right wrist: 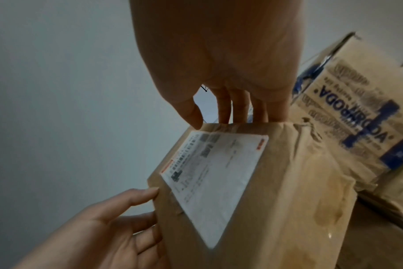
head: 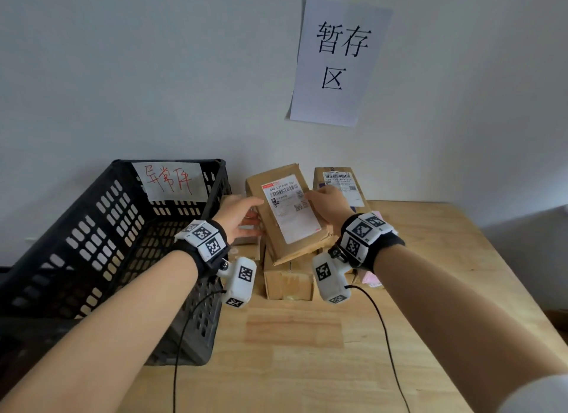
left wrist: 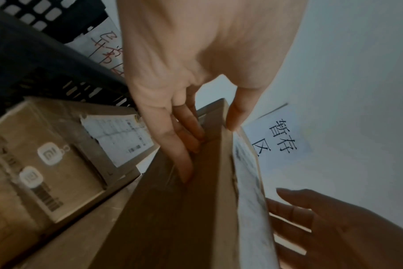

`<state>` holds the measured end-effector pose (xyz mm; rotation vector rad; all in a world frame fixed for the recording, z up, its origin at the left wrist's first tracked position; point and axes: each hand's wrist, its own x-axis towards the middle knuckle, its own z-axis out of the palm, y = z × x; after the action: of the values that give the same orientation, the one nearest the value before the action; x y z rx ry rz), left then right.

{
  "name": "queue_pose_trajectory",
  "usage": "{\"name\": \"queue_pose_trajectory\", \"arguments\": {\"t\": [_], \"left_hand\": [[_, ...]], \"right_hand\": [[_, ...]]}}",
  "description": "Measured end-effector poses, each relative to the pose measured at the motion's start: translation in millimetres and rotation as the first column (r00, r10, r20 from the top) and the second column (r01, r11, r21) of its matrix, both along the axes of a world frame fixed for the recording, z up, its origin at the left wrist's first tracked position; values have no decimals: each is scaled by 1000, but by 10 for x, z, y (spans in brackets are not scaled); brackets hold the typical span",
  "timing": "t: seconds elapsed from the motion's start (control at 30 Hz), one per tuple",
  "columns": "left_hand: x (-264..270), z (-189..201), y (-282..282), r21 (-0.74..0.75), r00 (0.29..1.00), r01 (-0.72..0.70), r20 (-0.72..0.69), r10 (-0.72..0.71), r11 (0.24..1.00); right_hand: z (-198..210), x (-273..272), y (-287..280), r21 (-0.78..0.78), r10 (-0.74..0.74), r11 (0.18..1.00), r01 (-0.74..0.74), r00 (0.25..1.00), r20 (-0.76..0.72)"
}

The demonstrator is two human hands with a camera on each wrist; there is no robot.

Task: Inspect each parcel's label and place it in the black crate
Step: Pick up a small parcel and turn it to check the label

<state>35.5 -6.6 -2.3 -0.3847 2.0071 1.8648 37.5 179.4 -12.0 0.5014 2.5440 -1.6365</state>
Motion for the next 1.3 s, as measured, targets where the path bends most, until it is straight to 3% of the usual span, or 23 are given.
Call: {"name": "queue_pose_trajectory", "arguments": {"t": [0.1,0.27,0.43,0.5,0.63,0.77,0.93,1.13,1.3], "left_hand": [[197,16,-21,-47,997,83,5,-83,995],[542,-10,-90,-90,970,232,94,-224,969],[932,-242,-113,-251,886,450,249,-392,857],[1054,-424,-107,-251,846,500,346,-405,829],[1205,-880,-41,-238,790,531,487,-373,813],[1348,-1380,65,-250,748,537,583,-318,806],[1434,-1826,166,-285,763,543,559,-323,789],[1399,-2094,190,-302,819,462,506,-271,834],[1402,-2148,252,-197,795,538,442,-415,820]], "right_hand": [[9,203,78,-27,39,999,-38,999,32],[-81,590,187,-21,244,970,-243,959,141],[-243,914,231,-61,467,872,-486,786,405],[-339,1046,205,-52,493,841,-539,723,485],[-631,1245,124,-40,475,830,-557,667,573],[-1149,1388,95,-3,399,861,-509,671,625],[-1663,1517,117,81,283,902,-423,723,630],[-1902,1618,160,36,271,927,-373,733,623],[-1985,1622,109,24,312,910,-414,722,617]]}}
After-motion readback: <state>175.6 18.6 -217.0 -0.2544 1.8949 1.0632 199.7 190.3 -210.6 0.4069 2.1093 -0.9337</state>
